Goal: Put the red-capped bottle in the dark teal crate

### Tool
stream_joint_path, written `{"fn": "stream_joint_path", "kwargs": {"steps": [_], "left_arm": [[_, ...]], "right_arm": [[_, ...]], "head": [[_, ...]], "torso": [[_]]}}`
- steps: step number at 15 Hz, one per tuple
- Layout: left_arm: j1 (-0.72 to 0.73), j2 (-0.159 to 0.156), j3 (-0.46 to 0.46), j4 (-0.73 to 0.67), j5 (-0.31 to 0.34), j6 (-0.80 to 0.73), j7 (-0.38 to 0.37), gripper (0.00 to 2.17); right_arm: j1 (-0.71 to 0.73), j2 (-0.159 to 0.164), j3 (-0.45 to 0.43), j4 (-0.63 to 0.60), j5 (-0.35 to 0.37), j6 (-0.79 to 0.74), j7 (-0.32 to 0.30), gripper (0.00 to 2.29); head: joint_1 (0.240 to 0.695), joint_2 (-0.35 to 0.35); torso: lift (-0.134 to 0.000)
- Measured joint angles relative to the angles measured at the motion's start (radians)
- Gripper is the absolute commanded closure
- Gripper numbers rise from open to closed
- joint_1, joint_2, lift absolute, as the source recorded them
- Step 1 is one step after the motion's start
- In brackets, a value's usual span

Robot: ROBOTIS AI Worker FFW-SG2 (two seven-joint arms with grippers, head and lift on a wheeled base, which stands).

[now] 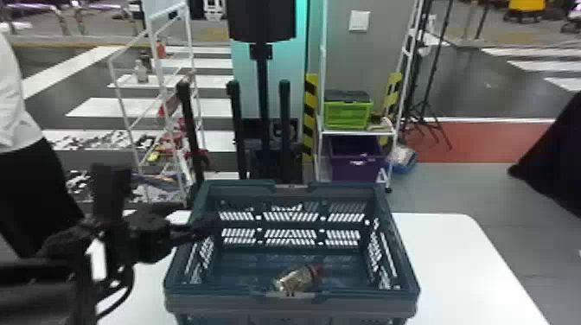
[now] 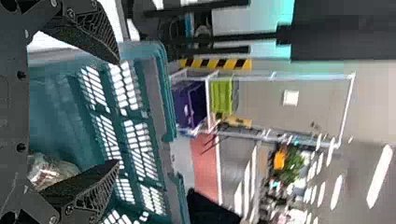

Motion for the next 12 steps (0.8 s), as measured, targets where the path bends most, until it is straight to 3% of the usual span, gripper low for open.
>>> {"fn": "stream_joint_path", "kwargs": {"steps": [3,7,10,12], "left_arm": [[0.177,0.0,0.093,-0.157,0.128,-0.021,0.077,0.16],[0.387,0.0,0.154,-0.265,0.244,-0.154,0.185,0.17],[0.549,0.0,0.158,-0.228,0.294,-0.497,0.25,0.19],[0.654,0.0,0.114,-0.166,0.303,-0.77,0.342,0.19]], "right_arm": [[0.001,-0.014,0.007,-0.012,-0.001,0.004,0.0,0.15],[0.003,-0.032,0.016,-0.026,-0.003,0.014,-0.004,0.15],[0.0,-0.052,0.033,-0.031,-0.004,0.024,-0.006,0.15],[-0.003,-0.066,0.043,-0.037,-0.004,0.031,-0.006,0.15]], "head": [[0.499,0.0],[0.499,0.0],[0.499,0.0],[0.499,0.0]], "torso": [[0.0],[0.0],[0.0],[0.0]]}}
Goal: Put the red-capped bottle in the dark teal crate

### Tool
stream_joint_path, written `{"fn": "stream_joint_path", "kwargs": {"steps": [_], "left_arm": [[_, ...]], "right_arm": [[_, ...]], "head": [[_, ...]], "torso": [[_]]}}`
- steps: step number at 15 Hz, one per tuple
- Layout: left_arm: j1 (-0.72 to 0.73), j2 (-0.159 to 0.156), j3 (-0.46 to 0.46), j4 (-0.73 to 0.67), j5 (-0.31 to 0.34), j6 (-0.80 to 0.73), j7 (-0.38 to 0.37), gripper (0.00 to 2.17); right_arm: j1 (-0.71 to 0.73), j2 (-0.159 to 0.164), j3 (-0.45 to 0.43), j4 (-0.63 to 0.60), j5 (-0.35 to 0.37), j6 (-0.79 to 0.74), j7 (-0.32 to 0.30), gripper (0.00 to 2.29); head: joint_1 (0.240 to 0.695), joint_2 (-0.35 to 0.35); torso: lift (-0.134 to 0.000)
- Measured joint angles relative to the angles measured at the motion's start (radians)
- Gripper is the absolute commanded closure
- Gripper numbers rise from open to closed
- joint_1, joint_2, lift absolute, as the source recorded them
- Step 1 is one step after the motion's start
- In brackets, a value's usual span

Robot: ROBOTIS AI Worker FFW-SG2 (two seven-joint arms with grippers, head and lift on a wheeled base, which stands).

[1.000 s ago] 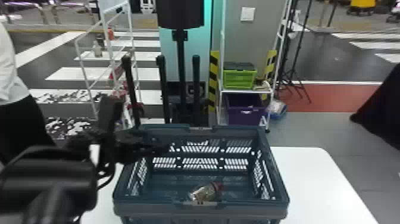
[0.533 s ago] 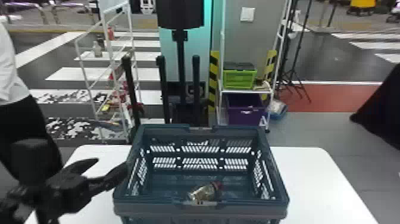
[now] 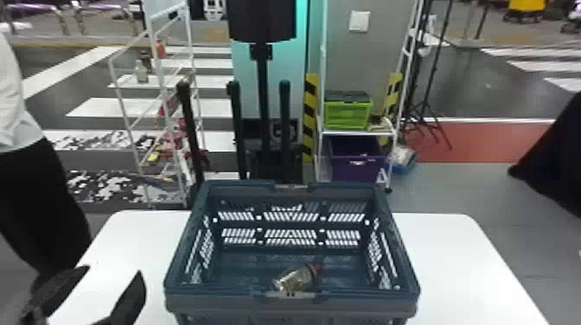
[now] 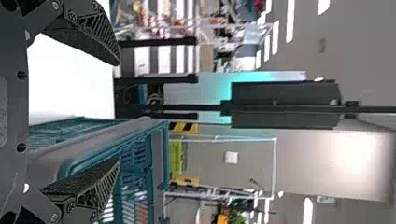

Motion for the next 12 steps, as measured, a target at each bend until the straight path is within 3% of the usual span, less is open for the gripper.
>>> {"fn": "stream_joint_path", "kwargs": {"steps": [2,4,8,12], "left_arm": [[0.086,0.0,-0.071,0.069,-0.04,-0.258,0.099,0.18],[0.147,0.0,-0.139,0.122,-0.1,-0.404,0.166,0.18],[0.199,0.0,-0.201,0.195,-0.146,-0.499,0.234,0.19],[0.214,0.0,-0.207,0.226,-0.151,-0.536,0.238,0.18]], "right_arm": [[-0.003,-0.009,0.009,-0.005,0.0,0.006,-0.002,0.15],[-0.01,-0.017,0.017,-0.005,0.0,0.016,-0.005,0.15],[-0.028,-0.022,0.032,0.01,0.004,0.028,-0.016,0.15],[-0.036,-0.018,0.04,0.018,0.009,0.028,-0.015,0.15]], "head": [[0.499,0.0],[0.499,0.0],[0.499,0.0],[0.499,0.0]], "torso": [[0.0],[0.0],[0.0],[0.0]]}}
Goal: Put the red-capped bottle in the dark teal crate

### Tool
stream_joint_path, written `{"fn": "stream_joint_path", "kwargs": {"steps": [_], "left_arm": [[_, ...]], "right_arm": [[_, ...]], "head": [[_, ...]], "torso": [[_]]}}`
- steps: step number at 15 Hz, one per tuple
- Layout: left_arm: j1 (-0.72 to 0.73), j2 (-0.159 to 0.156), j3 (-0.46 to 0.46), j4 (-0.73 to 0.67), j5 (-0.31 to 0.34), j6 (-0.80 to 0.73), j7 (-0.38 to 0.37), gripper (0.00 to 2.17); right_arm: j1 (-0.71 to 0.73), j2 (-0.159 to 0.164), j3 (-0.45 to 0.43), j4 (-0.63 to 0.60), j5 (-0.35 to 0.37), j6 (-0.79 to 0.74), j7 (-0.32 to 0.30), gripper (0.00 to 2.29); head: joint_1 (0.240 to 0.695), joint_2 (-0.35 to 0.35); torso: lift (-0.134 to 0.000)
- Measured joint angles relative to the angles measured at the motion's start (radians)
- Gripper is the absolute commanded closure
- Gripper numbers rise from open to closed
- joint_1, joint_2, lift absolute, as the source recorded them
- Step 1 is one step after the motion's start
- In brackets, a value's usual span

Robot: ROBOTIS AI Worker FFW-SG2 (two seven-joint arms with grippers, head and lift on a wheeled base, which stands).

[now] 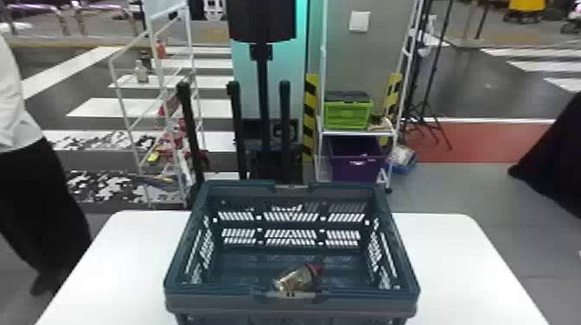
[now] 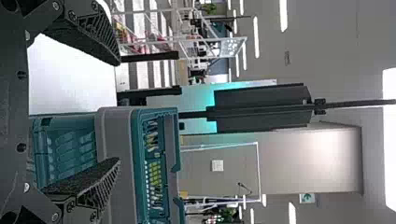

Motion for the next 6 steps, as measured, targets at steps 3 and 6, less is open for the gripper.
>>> {"fn": "stream_joint_path", "kwargs": {"steps": [3,6], "left_arm": [[0.005,0.0,0.0,0.005,0.0,-0.01,0.0,0.18],[0.006,0.0,-0.003,0.013,0.0,-0.035,0.001,0.18]], "right_arm": [[-0.004,0.004,0.006,0.004,0.005,-0.002,0.0,0.15],[-0.004,0.008,0.008,0.004,0.01,-0.002,0.001,0.15]], "head": [[0.499,0.0],[0.499,0.0]], "torso": [[0.0],[0.0]]}}
